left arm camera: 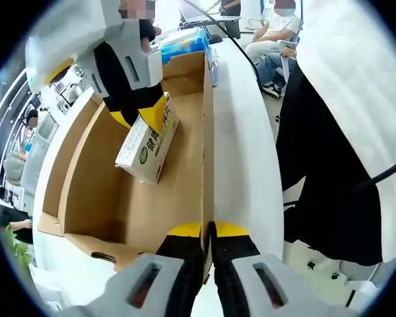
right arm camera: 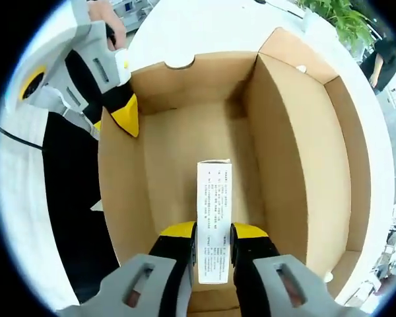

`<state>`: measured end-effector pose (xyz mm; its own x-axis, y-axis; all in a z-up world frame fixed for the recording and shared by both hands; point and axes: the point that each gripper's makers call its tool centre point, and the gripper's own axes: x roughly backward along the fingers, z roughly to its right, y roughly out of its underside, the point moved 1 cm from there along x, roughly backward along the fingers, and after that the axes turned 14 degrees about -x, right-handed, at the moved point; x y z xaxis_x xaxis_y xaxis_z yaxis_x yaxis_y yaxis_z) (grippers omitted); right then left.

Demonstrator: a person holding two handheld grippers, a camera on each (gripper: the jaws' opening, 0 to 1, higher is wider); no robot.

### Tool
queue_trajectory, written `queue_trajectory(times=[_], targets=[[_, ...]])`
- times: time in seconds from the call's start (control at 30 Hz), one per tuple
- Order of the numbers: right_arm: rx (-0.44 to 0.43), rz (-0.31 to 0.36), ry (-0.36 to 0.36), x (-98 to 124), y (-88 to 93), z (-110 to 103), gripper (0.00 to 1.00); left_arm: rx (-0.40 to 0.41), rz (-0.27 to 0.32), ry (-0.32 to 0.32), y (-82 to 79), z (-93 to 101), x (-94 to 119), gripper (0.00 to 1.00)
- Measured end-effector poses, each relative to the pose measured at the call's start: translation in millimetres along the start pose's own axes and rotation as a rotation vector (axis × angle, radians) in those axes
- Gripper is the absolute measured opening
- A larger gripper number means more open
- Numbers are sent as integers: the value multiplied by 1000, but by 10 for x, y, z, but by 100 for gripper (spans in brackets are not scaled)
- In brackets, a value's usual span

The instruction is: Operate the shoe box by opening the lid, removing the specified soft item, and placing it in the target area until the item is outside and the box remains undamaged.

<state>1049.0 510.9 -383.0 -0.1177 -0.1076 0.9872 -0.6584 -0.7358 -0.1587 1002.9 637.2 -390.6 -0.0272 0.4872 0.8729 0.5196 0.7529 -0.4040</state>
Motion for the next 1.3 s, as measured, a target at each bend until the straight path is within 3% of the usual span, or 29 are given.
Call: queue_trajectory(times=[0.17,0.47,0.87,1.07,1.3], targets=[[-41,27,5,48,-9,0,18,-1,0,3,-5,0,4,3],[-6,27,23,112,62,-57,18,-2,-1,0,-6,0,7,3],[152,76,87,227,35,-1,18,-3,-1,0,-7,-2,8,3],[173,83,87,275,83,-27,18,-3,-1,-1,-4,-4,5,3],[128,129,79,377,58,-78,18,-3,1,-3,-9,-9,8,3]])
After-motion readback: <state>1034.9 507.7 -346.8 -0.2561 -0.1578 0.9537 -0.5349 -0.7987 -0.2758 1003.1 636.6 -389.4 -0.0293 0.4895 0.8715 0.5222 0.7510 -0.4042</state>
